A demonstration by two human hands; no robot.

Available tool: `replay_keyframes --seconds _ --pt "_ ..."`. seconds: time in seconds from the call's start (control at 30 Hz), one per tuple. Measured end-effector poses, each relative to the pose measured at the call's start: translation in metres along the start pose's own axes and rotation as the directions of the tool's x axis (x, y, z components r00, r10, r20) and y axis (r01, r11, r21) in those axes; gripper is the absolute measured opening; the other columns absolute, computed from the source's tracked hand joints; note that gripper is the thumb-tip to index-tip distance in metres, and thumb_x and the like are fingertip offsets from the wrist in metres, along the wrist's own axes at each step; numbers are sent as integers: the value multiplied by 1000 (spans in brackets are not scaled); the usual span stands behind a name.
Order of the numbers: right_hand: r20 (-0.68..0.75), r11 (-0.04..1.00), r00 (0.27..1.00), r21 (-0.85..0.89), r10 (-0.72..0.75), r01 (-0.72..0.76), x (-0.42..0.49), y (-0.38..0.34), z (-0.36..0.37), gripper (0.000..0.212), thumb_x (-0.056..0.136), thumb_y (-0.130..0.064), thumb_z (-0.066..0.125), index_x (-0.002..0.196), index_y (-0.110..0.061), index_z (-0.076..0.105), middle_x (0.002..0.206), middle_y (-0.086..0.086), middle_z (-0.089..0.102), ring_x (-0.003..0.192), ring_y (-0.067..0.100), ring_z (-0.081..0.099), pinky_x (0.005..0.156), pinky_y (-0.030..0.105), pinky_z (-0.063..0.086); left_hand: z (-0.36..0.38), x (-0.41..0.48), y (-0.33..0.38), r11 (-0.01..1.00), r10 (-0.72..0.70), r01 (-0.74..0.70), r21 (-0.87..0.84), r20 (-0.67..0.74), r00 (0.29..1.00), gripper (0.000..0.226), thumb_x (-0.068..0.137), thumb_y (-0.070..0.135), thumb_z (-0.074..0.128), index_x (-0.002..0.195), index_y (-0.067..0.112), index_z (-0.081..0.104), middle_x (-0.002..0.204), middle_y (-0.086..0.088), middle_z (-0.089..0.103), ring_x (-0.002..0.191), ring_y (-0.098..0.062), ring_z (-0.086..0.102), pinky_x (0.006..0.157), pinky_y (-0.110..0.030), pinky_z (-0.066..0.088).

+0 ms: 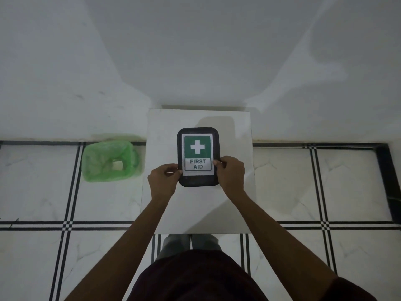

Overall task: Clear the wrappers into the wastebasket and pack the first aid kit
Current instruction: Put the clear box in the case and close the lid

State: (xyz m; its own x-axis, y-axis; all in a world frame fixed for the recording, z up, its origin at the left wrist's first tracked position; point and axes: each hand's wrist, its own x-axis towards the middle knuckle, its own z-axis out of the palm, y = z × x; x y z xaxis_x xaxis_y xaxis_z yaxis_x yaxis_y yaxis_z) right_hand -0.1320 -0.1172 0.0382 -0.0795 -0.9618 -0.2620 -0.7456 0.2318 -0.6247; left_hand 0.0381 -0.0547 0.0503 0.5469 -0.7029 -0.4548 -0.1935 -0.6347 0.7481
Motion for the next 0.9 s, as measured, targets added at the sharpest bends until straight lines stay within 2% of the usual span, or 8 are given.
replay_keyframes --seconds 0.27,0.33,0.47,0.57,0.63,0.77,0.9 --pt "3 998 1000 56 23 -23 0 1 9 22 92 -21 58 96 0 55 97 16 61 81 17 49 72 22 42 7 -1 3 998 30 -29 55 -27 999 23 83 11 67 106 5 68 96 -14 72 79 -19 63 84 -34 55" --pt "13 995 999 83 50 -51 0 2 11 21 93 -20 58 98 0 54 99 16 60 84 17 50 74 23 43 10 -3 3 1000 -2 3 21 -28 1000 23 85 11 65 107 6 65 100 -12 70 86 -20 62 85 -35 54" --pt "59 975 990 174 127 -135 2 0 12 17 94 -16 55 101 -1 50 104 16 57 90 23 56 72 21 42 17 -3 8 992 -110 110 -61 -6 994 24 86 7 61 109 7 58 106 -6 64 95 -19 58 79 -27 46" --pt "84 968 986 194 147 -160 4 1 10 18 94 -15 55 105 -1 50 107 16 59 89 20 54 73 21 42 16 2 5 987 -139 140 -73 26 990 24 83 7 66 105 10 58 102 -3 63 99 -24 62 86 -33 52" --pt "92 965 984 202 152 -168 3 3 9 20 93 -15 57 107 -1 52 109 16 60 88 18 54 75 20 43 11 3 0 992 -118 121 -39 55 991 26 81 7 69 104 10 59 102 -4 66 96 -24 64 86 -35 54" --pt "103 965 983 203 149 -168 0 4 6 22 92 -14 59 109 -1 54 111 15 64 93 23 60 79 21 44 4 2 -5 998 -50 47 43 82 995 30 77 11 75 103 5 63 95 -4 65 87 -19 63 82 -28 51" --pt "78 962 984 215 158 -171 0 2 7 20 92 -13 58 108 0 55 109 16 65 93 24 62 79 22 46 3 4 -6 998 -39 36 44 65 997 29 76 14 77 101 5 65 94 -6 67 84 -19 63 83 -29 52"
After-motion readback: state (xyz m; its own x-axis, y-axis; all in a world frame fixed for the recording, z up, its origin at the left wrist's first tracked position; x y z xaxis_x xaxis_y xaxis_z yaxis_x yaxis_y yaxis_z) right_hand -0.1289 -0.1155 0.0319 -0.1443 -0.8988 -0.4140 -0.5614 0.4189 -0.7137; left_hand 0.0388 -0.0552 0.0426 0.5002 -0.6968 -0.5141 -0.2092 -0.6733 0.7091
